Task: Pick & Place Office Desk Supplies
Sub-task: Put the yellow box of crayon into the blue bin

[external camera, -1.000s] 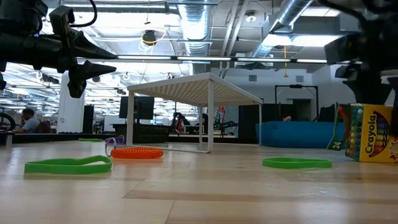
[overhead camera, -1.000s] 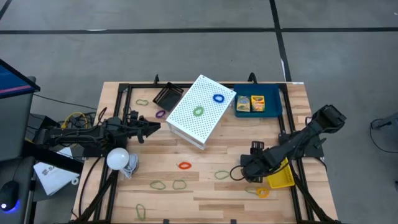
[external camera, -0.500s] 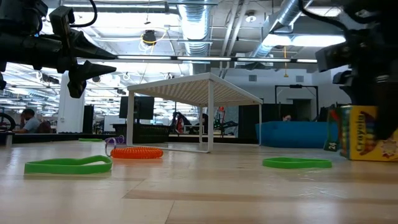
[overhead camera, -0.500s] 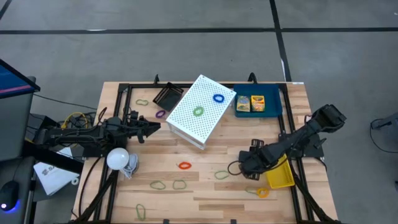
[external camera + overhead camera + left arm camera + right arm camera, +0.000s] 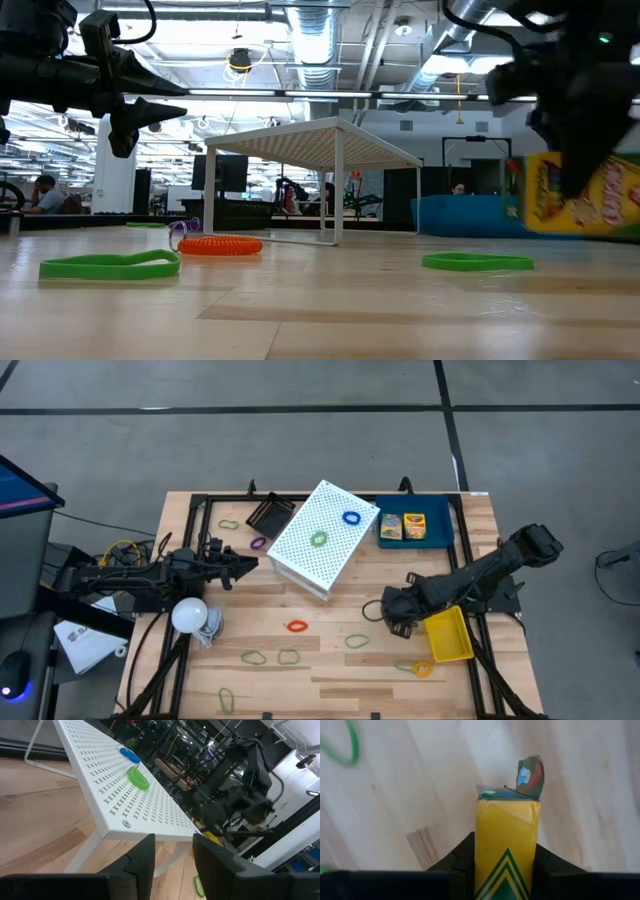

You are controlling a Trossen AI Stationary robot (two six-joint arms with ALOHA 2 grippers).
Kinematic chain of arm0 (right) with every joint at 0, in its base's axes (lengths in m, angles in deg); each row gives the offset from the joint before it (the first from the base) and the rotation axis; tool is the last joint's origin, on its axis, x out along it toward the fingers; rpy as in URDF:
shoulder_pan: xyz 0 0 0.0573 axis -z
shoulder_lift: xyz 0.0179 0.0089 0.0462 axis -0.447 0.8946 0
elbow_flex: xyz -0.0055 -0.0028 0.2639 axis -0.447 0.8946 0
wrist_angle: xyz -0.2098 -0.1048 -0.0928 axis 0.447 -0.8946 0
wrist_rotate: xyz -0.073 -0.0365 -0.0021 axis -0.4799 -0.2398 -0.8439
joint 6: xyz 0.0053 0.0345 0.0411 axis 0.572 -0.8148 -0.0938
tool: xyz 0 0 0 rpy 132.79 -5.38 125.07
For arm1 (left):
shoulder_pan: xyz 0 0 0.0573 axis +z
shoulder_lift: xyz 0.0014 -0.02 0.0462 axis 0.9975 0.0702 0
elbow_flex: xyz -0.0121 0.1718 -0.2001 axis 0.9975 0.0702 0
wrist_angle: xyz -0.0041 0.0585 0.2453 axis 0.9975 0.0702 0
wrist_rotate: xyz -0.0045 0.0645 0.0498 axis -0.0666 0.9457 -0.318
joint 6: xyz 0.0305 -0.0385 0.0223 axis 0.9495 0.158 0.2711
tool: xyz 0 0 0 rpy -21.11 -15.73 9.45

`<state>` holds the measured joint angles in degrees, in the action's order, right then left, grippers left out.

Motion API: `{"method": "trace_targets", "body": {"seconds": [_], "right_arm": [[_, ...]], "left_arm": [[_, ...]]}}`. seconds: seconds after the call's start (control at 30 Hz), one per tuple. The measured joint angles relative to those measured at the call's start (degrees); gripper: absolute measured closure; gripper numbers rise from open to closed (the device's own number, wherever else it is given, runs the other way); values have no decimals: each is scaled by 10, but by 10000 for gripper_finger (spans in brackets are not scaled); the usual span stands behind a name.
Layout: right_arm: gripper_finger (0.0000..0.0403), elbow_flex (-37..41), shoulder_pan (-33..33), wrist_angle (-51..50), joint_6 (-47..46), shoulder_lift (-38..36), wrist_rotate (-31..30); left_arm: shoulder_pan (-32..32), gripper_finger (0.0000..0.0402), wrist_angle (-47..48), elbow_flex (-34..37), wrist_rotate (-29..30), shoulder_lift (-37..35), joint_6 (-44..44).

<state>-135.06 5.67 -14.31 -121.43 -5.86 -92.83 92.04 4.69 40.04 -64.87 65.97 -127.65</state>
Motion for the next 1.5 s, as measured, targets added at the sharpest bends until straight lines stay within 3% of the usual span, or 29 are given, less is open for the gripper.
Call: {"method": "trace_targets", "body": {"seconds": [0.1,0.27,0.57,0.7,0.87,1.13,1.5], "right_arm": [[289,-27,32,-40,-13,-28,-27],[312,-90,119,-159,-27,-67,-84],[299,-159,366,-270,-24,-86,-110],[291,-159,472,-268,23,-64,-110],[310,-159,561,-215,87,-19,-110],[287,-159,644,-203,107,92,-149],[288,-159,665,-179,104,181,-193]], "left_arm": [[0,275,0,0,0,0,1],[0,275,0,0,0,0,5],[0,275,0,0,3,0,11],[0,275,0,0,3,0,11],[0,275,0,0,5,0,13],[0,275,0,0,5,0,15],[0,275,0,0,5,0,13]]}}
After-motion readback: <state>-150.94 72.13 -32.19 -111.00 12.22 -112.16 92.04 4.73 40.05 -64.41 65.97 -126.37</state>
